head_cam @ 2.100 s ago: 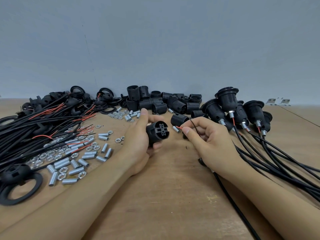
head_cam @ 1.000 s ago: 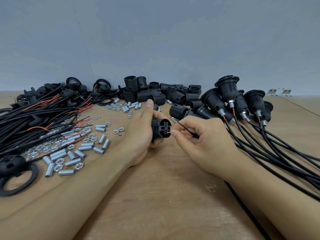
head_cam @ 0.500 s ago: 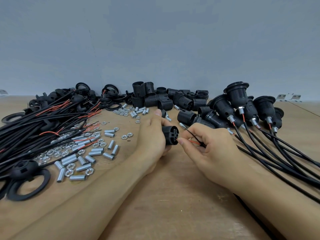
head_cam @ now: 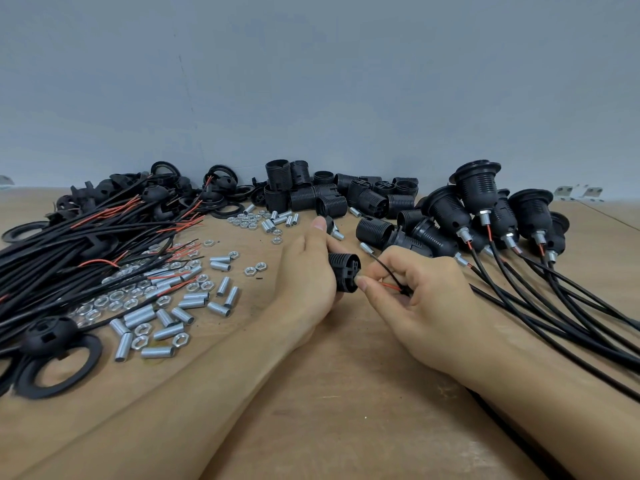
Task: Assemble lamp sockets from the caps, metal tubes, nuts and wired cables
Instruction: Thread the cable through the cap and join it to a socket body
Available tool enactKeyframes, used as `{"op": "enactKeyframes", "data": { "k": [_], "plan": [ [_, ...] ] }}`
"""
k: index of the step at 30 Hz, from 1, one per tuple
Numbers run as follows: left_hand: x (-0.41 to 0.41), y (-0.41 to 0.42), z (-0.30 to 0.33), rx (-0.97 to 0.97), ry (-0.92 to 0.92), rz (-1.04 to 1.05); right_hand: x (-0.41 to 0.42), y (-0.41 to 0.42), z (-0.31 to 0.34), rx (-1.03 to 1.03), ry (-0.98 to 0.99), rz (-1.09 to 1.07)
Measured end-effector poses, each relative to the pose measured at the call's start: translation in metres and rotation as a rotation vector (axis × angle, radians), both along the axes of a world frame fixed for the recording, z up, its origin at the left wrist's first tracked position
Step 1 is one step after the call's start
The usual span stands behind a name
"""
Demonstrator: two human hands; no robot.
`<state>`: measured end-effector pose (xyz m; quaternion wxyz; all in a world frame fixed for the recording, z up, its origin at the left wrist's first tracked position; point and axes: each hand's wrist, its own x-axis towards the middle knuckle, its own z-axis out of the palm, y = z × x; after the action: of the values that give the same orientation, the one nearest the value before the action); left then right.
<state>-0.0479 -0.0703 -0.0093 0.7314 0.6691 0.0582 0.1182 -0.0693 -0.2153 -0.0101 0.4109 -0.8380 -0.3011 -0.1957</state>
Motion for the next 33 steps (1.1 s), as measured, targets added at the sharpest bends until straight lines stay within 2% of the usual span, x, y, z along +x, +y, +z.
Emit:
{"op": "enactKeyframes", "data": {
  "k": [6,11,18,23,27,31,33],
  "plan": [
    [0.001,0.001,0.001,-0.055,0.045,-0.013,0.005,-0.002,0.0,0.1,0.15,0.107],
    [0.0,0.002,0.004,-0.058,0.03,-0.088,0.007,-0.005,0.004,0.068,0.105,0.157],
    [-0.001,0.004,0.005,-0.052,0.062,-0.108,0.009,-0.008,0.006,0.058,0.094,0.12],
    [0.001,0.005,0.004,-0.055,0.071,-0.099,0.01,-0.003,0.004,0.145,0.122,0.145],
    [0.001,0.005,0.005,-0.09,0.066,-0.096,0.011,0.002,0.004,0.171,-0.036,0.036],
    [0.0,0.003,0.005,-0.084,0.05,-0.081,0.01,0.002,0.005,0.322,0.117,0.072],
    [0.0,0.003,0.005,-0.101,0.054,-0.063,0.009,0.003,0.005,0.309,0.09,0.035]
  ]
}}
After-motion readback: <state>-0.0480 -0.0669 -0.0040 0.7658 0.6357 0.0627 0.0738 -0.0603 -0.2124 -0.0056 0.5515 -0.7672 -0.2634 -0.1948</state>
